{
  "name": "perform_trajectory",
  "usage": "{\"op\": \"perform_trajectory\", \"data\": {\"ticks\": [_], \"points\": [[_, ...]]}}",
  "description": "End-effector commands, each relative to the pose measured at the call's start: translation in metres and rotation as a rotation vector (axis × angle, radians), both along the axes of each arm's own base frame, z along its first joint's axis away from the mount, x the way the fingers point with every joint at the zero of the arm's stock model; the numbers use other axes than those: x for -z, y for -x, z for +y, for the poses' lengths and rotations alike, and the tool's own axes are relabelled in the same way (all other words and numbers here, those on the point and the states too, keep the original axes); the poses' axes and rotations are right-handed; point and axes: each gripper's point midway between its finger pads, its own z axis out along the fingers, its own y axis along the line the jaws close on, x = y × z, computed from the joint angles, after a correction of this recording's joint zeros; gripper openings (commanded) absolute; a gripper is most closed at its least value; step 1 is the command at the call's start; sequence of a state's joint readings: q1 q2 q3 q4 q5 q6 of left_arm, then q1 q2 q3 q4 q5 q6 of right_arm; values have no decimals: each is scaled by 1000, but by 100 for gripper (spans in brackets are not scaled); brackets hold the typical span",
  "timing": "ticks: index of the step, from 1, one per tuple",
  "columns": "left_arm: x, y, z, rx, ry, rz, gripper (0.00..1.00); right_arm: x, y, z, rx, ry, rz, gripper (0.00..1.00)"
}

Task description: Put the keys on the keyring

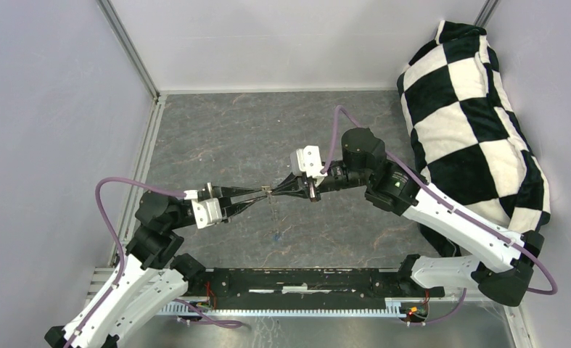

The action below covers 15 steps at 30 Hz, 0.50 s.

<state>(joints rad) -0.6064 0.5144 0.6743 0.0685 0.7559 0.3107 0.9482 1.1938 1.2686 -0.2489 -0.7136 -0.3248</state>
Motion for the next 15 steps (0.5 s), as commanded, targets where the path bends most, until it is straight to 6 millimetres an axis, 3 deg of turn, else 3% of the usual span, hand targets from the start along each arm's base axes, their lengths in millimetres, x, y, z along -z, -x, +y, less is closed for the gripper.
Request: {"op": "perform_trajectory", "data": {"ticks": [1,10,11,13,15], "points": [[0,-9,9,-82,-16,-40,28,-24,-3,-7,36,-41,-20,0],[18,-10,22,-148,-77,-41,32,-21,-6,-8,15,-17,27,0],[18,-11,22,-154,-77,-43,35,-20,-4,-8,6,-12,35,0],[20,-10,21,-140,-81,-40,49,-17,-2,-6,-14,-3,53,0],[23,-5,16,-95,-92,-30,51,-15,-1,-4,-24,0,68,0]]}}
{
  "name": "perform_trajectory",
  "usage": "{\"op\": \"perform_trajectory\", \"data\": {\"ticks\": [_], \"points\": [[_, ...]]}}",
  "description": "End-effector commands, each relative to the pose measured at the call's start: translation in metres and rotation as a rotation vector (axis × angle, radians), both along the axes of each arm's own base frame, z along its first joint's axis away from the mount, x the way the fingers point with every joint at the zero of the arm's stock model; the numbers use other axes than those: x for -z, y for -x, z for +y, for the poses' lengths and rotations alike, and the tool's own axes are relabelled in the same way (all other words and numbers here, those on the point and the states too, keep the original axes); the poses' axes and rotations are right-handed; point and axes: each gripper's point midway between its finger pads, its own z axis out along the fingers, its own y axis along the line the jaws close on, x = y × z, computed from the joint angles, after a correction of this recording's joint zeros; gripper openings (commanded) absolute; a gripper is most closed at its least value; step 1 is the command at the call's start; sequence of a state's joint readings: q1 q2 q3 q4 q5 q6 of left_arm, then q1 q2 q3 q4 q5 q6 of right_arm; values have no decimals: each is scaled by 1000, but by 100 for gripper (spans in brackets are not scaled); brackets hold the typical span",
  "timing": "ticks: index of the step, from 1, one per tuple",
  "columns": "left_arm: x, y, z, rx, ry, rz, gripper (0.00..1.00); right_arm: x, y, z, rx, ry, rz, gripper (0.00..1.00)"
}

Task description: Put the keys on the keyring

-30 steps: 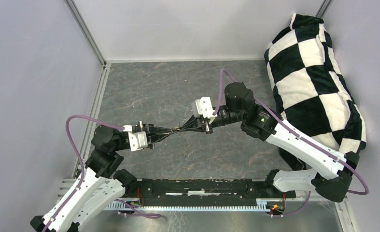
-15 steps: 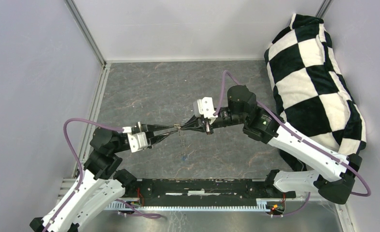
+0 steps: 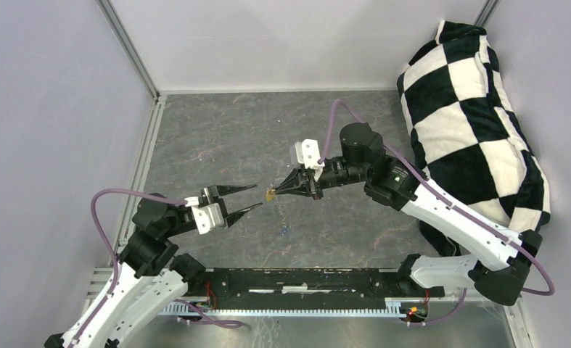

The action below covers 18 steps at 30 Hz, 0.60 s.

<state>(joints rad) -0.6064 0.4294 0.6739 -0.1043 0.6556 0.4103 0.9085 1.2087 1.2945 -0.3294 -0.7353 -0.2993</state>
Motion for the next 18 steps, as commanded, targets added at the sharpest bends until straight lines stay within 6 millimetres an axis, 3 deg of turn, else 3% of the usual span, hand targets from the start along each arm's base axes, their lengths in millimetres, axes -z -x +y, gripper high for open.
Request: {"op": "perform_trajectory", "data": {"ticks": [1,6,11,18], "points": [[8,2,-5,38,-33,-5,51,-23,6,5,-50,-53,3,0],[14,4,-13,88,-36,68,52,-20,9,7,-73,-45,18,0],[20,6,-18,125,-55,95,45,-19,10,8,-81,-45,20,0],[27,0,-20,114,-68,103,18,-18,10,8,-86,-46,22,0]]}}
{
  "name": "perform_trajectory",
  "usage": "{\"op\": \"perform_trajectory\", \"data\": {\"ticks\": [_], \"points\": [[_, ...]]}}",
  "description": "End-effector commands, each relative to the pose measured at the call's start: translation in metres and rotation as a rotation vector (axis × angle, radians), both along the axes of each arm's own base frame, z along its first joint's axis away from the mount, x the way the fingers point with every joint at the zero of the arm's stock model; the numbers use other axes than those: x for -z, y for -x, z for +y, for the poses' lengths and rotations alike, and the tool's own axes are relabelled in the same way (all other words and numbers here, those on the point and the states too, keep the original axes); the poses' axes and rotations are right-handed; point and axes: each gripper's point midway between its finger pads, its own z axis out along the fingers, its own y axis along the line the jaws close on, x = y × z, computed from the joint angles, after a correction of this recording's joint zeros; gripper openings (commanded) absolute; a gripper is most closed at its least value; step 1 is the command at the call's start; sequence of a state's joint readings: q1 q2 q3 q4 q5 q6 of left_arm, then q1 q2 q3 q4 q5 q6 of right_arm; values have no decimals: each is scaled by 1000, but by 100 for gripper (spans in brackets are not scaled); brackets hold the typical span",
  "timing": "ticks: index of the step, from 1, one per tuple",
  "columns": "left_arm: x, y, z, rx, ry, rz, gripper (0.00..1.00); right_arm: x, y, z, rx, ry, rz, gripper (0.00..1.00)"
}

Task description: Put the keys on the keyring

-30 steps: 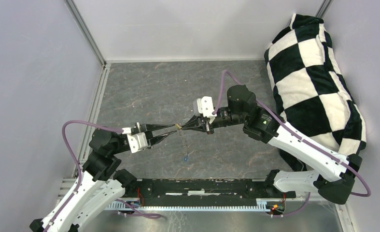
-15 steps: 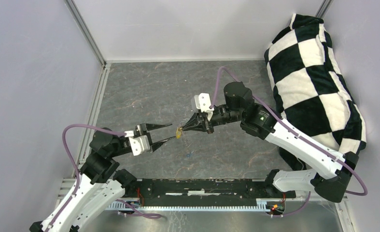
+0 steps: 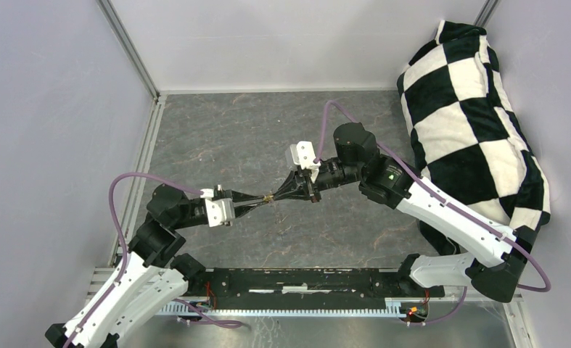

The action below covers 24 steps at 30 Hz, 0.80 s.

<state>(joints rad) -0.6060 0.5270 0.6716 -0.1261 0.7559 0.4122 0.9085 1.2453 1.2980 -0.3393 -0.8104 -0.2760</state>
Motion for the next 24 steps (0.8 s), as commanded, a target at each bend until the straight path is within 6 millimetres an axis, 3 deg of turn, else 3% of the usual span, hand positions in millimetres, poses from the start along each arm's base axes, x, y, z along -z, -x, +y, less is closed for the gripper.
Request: {"op": "perform_trajectory", "data": {"ticks": [1,4,15,24], "points": [[-1,0,-3,14,11,8,15,-28,1,3,-15,-71,-39,0],[-4,-4,-2,-1,15,-7,3,-26,-2,2,6,-65,-41,0],[16,-19,16,-86,-135,-338,2,-36,-11,1,87,-110,-8,0],[43,-2,16,61,-269,-677,2,-32,-11,8,118,-198,122,1]]}}
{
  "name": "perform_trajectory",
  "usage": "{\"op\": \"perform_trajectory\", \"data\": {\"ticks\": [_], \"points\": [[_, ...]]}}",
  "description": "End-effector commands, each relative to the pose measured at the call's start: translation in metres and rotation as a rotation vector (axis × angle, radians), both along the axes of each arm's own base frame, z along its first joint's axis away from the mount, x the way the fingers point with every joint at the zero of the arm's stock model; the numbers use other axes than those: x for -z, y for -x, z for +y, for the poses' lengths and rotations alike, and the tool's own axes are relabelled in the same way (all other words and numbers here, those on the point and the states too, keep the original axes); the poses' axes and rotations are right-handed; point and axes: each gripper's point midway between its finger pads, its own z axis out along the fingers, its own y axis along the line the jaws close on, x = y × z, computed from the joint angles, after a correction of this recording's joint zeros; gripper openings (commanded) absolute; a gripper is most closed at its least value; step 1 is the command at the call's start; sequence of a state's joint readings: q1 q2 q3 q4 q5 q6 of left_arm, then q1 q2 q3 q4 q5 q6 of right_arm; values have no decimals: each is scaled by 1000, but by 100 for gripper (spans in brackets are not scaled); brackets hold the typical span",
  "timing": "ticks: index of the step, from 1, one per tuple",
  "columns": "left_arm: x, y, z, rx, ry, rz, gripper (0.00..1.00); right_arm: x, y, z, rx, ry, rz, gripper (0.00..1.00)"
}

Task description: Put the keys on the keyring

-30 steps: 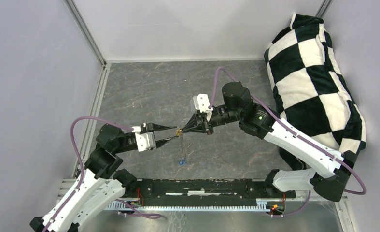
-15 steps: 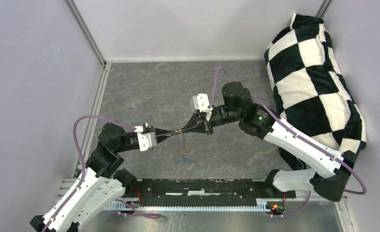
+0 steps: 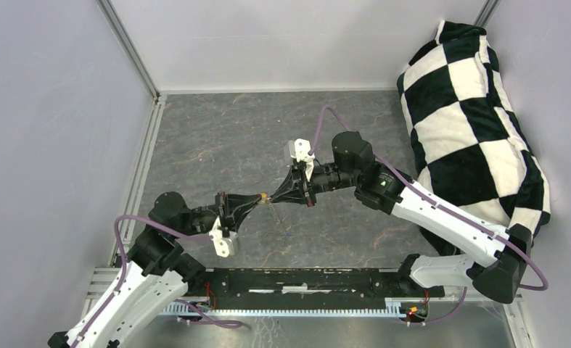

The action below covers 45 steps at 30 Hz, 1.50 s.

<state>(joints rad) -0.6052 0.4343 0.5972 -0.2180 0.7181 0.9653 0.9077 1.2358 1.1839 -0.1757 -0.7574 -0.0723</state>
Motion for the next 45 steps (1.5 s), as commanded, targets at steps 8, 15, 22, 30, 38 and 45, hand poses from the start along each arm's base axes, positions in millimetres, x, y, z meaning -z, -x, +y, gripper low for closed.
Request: {"op": "perform_trajectory", "data": {"ticks": [8,15,22,30,38,45], "points": [[41,1,8,77,-276,-557,3,-44,-6,5,83,-250,69,1],[26,0,9,55,-254,-524,33,-46,-4,4,84,-308,100,0],[7,12,12,57,-215,-155,95,-51,5,-9,74,-429,69,1],[-46,27,-4,115,-40,153,95,-44,18,-12,5,-484,72,0],[-52,19,-14,53,-6,540,57,-35,18,-12,7,-464,43,1],[-45,38,-18,120,-29,693,91,-29,8,-11,51,-446,31,0]]}}
